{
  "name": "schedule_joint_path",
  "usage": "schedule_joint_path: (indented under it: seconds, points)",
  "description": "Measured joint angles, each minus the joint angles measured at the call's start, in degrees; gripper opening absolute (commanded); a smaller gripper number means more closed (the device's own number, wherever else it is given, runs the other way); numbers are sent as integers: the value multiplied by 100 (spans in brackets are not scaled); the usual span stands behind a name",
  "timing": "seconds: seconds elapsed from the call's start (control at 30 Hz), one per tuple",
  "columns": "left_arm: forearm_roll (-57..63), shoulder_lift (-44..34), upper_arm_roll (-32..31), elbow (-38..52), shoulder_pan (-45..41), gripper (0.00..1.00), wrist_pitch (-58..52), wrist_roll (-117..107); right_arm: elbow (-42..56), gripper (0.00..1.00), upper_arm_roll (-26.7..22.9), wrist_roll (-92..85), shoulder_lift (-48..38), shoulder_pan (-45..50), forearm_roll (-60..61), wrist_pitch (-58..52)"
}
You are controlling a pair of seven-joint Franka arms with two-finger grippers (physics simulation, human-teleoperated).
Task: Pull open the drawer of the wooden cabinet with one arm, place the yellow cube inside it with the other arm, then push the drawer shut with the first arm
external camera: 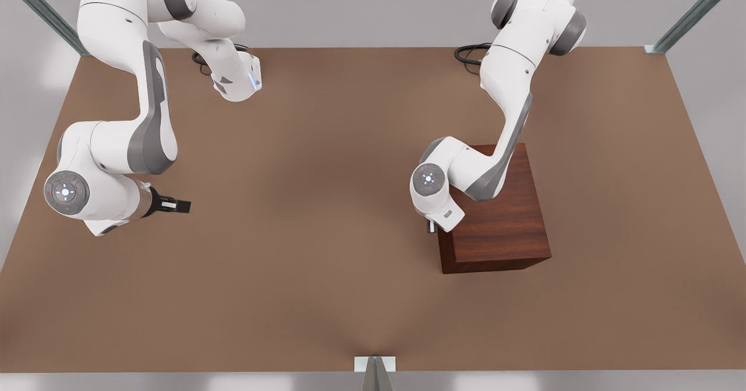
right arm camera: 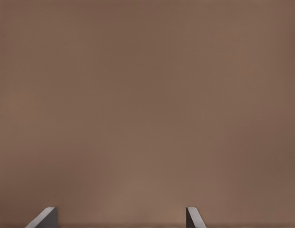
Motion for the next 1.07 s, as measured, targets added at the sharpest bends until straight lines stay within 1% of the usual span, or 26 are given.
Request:
schedule_joint_path:
  seconds: [0.07, 0.1, 0.17, 0.23, 0.3, 0.4, 0.47, 0.57, 0.63, 0.7, 0.87, 1.07]
  points:
    - [-235, -55, -13, 143, -1, 0, -16, 21, 0, 100, 0, -3, 0, 0, -1, -1]
    - [-363, -80, -32, 208, -4, 100, -20, 28, 0, 100, 0, -4, 0, 0, -1, -1]
    - [-502, -193, -51, 253, -32, 100, -20, 71, 0, 100, 0, -6, 0, 0, -2, -2]
    - [-573, -563, -7, 192, 80, 100, -175, 338, 0, 100, 0, -8, 0, 0, -2, -2]
    - [-686, -1025, 10, 170, 707, 100, -455, 887, 0, 100, 0, -9, 0, 0, -2, -2]
    - [-1042, -1756, 42, 182, 2228, 100, -1196, 2303, 0, 100, 0, -11, 0, 0, -2, -2]
    - [-1113, -2159, 54, 77, 2667, 100, -1707, 3344, 0, 100, 0, -13, 0, 0, -2, -3]
    - [-1151, -2270, 84, -155, 2758, 100, -2042, 4854, 0, 100, 0, -15, 0, -2, -2, -3]
    - [-1308, -2190, 98, 66, 3109, 100, -2177, 5787, 0, 100, 0, -15, 0, -1, -2, -3]
    - [-1353, -2100, 85, 210, 3220, 100, -2307, 6621, 0, 100, 0, -16, 0, 0, -2, -3]
    - [-1058, -2040, 40, 375, 2929, 100, -2420, 8326, 0, 100, 0, -17, 0, -5, -3, -3]
    - [-929, -2030, 39, 367, 2908, 100, -2427, 9806, -7, 100, 0, -18, 0, -9, -9, -3]
